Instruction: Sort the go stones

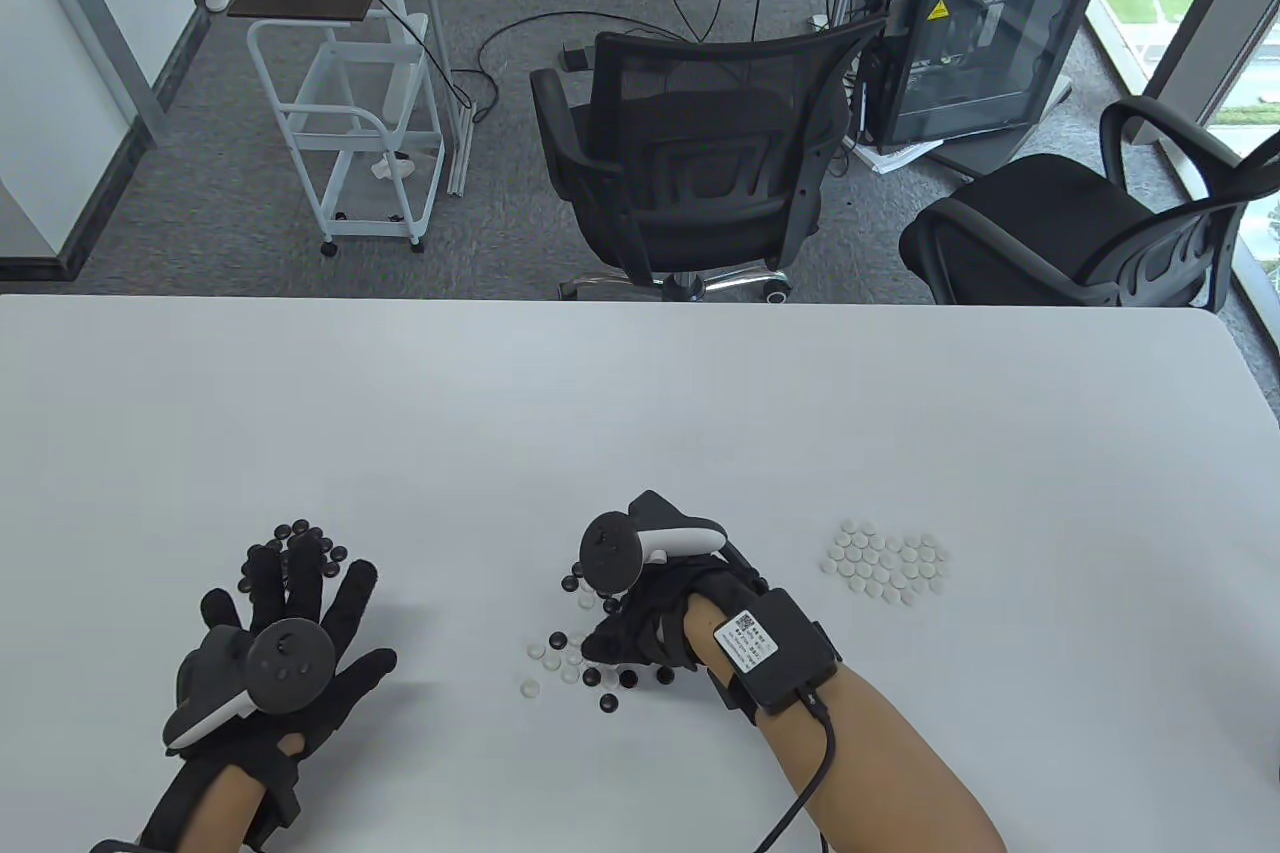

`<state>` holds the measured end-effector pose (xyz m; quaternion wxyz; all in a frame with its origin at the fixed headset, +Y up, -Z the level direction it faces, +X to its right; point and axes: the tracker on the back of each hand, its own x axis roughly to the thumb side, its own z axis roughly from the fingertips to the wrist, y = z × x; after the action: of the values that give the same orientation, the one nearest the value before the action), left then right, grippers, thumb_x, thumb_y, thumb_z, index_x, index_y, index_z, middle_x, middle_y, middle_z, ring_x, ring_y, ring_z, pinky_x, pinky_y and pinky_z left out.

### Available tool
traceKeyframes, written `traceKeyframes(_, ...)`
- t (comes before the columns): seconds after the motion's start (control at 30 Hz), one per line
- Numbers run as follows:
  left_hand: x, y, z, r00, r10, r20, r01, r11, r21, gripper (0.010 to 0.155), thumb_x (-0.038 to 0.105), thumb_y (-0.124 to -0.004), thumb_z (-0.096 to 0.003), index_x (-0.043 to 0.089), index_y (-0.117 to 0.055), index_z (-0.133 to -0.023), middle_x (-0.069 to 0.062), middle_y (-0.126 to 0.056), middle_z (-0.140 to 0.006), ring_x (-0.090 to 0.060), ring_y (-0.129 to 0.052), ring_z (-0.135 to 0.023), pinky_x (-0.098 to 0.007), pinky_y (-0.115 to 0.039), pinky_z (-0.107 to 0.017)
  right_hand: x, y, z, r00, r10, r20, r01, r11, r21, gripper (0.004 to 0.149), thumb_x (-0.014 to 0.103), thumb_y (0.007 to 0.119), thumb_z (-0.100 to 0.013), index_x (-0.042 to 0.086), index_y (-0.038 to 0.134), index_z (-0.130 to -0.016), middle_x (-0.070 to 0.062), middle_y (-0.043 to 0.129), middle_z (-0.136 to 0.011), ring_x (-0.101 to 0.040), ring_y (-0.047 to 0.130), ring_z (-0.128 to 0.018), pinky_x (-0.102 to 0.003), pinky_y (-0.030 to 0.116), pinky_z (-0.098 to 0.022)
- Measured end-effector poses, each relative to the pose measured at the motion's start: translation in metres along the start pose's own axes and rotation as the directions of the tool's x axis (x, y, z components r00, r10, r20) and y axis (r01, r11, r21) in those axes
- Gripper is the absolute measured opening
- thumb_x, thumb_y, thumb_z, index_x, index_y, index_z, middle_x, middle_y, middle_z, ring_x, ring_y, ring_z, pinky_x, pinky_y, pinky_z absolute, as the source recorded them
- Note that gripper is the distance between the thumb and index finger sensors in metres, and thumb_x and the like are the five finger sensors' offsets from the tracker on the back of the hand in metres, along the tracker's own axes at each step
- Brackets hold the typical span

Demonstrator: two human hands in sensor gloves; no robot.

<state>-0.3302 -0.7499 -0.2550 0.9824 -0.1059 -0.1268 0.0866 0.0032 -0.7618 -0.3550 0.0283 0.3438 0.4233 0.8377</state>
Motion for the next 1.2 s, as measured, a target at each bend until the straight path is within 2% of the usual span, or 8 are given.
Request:
traceKeyframes(0.2, 0.0, 0.0, 0.001, 1.0, -0.001, 0.005, 0.001, 1.0, 0.006, 0.08, 0.057, -0.057, -0.0605, 0.022, -0.016, -0.12, -0.026, 0.019, -0.111, -0.055, 0.023, -0.092, -0.082, 0.007, -0.047, -0.049, 0.008, 0.034, 0.988, -0.09, -0.124, 0.088, 0.996, -0.016, 0.066, 0.047, 0.053, -0.057, 0.005, 0.066, -0.108, -0.045, 0.007, -0.107, -0.072, -0.003, -0.083, -0.092, 0.015, -0.051)
traceKeyframes(0.43, 0.001, -0.001, 0.0, 1.0, -0.013, 0.006, 0.013, 1.0, 0.0, 0.08, 0.057, -0.057, -0.0605, 0.022, -0.016, -0.12, -0.026, 0.019, -0.111, -0.055, 0.023, -0.092, -0.082, 0.007, -0.047, -0.112, 0.02, 0.081, 0.928, -0.186, -0.322, 0.169, 0.982, -0.081, 0.066, 0.046, 0.054, -0.057, 0.006, 0.068, -0.107, -0.045, 0.009, -0.107, -0.072, -0.003, -0.084, -0.092, 0.015, -0.051)
traceKeyframes(0.67, 0.001, -0.002, -0.001, 1.0, -0.02, -0.001, 0.02, 1.0, -0.012, 0.08, 0.057, -0.057, -0.0605, 0.022, -0.016, -0.12, -0.026, 0.019, -0.111, -0.055, 0.023, -0.091, -0.082, 0.007, -0.047, -0.154, 0.025, 0.103, 0.866, -0.299, -0.4, 0.247, 0.953, -0.177, 0.065, 0.046, 0.054, -0.057, 0.007, 0.068, -0.107, -0.044, 0.008, -0.107, -0.072, -0.004, -0.084, -0.092, 0.013, -0.051)
traceKeyframes(1.0, 0.001, -0.003, -0.002, 1.0, -0.019, -0.005, 0.019, 1.0, -0.021, 0.08, 0.058, -0.057, -0.0605, 0.022, -0.016, -0.12, -0.026, 0.02, -0.111, -0.055, 0.023, -0.091, -0.082, 0.007, -0.047, -0.17, 0.027, 0.112, 0.84, -0.338, -0.425, 0.256, 0.937, -0.239, 0.066, 0.046, 0.054, -0.057, 0.006, 0.066, -0.108, -0.045, 0.006, -0.107, -0.072, -0.005, -0.083, -0.092, 0.013, -0.051)
traceKeyframes(1.1, 0.001, -0.002, -0.002, 1.0, -0.015, -0.005, 0.015, 1.0, -0.016, 0.08, 0.058, -0.057, -0.0605, 0.022, -0.016, -0.12, -0.026, 0.02, -0.111, -0.055, 0.023, -0.091, -0.082, 0.007, -0.047, -0.168, 0.024, 0.112, 0.841, -0.337, -0.424, 0.252, 0.936, -0.246, 0.068, 0.046, 0.054, -0.057, 0.004, 0.066, -0.109, -0.045, 0.005, -0.106, -0.072, -0.005, -0.083, -0.092, 0.013, -0.051)
traceKeyframes(1.2, 0.001, -0.002, -0.002, 1.0, -0.013, -0.002, 0.013, 1.0, -0.007, 0.08, 0.057, -0.057, -0.0606, 0.022, -0.016, -0.12, -0.026, 0.019, -0.111, -0.055, 0.023, -0.091, -0.082, 0.007, -0.047, -0.155, 0.015, 0.113, 0.868, -0.343, -0.359, 0.249, 0.926, -0.282, 0.068, 0.046, 0.054, -0.057, 0.003, 0.066, -0.109, -0.046, 0.006, -0.106, -0.072, -0.005, -0.083, -0.092, 0.013, -0.051)
